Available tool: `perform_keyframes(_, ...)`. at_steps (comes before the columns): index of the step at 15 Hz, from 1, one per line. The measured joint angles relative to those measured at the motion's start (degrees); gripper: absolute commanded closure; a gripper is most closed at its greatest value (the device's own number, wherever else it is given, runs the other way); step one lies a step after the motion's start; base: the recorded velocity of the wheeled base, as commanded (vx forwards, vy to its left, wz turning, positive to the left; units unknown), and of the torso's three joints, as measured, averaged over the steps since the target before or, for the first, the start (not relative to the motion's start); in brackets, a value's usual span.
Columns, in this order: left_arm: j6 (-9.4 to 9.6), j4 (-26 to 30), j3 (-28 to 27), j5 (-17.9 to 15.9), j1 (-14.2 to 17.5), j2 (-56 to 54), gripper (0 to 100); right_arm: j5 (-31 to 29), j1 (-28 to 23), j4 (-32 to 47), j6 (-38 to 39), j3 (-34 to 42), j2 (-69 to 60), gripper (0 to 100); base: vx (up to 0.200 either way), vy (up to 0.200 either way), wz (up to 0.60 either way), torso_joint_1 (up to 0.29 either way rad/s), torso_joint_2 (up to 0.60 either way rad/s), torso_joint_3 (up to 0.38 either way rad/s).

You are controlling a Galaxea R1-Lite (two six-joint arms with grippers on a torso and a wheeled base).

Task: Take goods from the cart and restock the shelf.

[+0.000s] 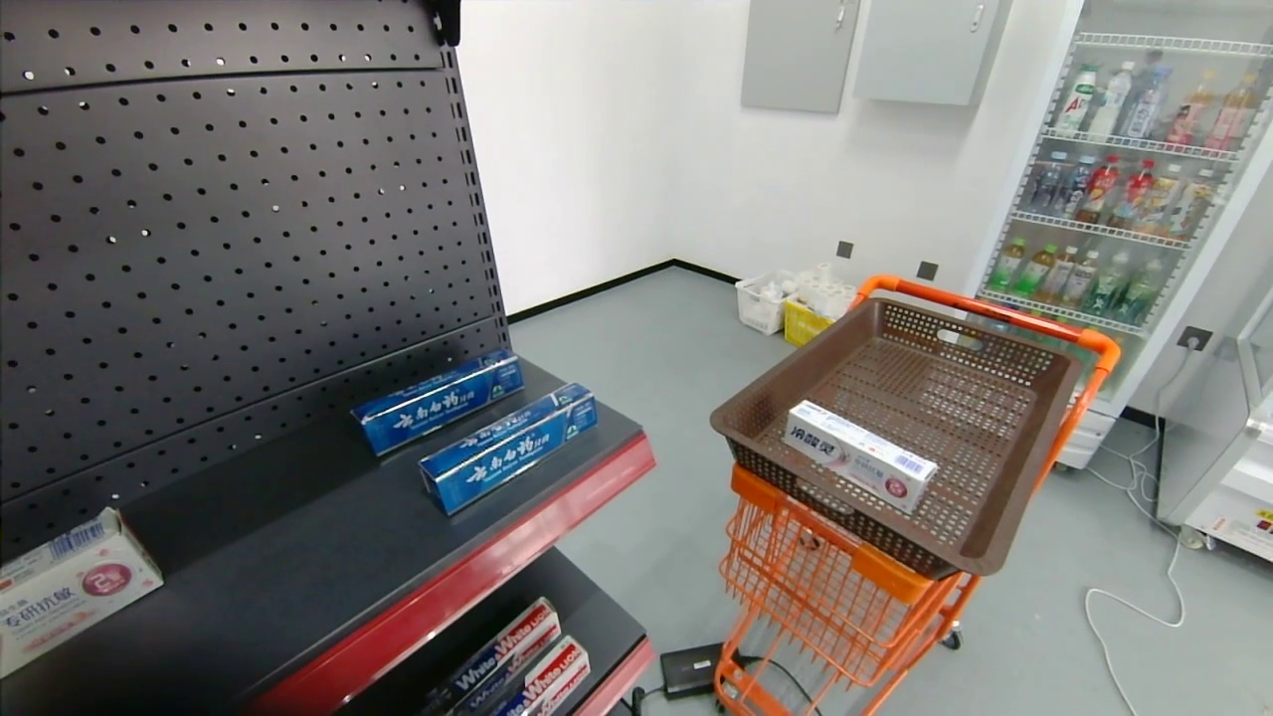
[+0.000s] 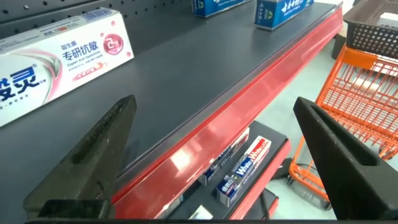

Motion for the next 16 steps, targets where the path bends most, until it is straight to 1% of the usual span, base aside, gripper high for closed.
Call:
perform_keyframes(9, 0.01, 0.0, 0.0, 0.0, 0.0, 0.0, 0, -0.4, 0.0, 0.0, 0.0, 0.0, 0.0, 0, 0.000, 0.000, 0.00, 0.000, 0.00, 0.000)
perform_keyframes(15, 0.01, 0.0, 0.0, 0.0, 0.0, 0.0, 0, -0.4, 0.0, 0.0, -0.1, 0.0, 0.0, 0, 0.000, 0.000, 0.60, 0.002, 0.00, 0.002)
perform_keyframes(16, 0.00, 0.0, 0.0, 0.0, 0.0, 0.0, 0, -0.4, 0.0, 0.0, -0.1, 0.0, 0.0, 0, 0.000, 0.000, 0.00, 0.000, 0.00, 0.000)
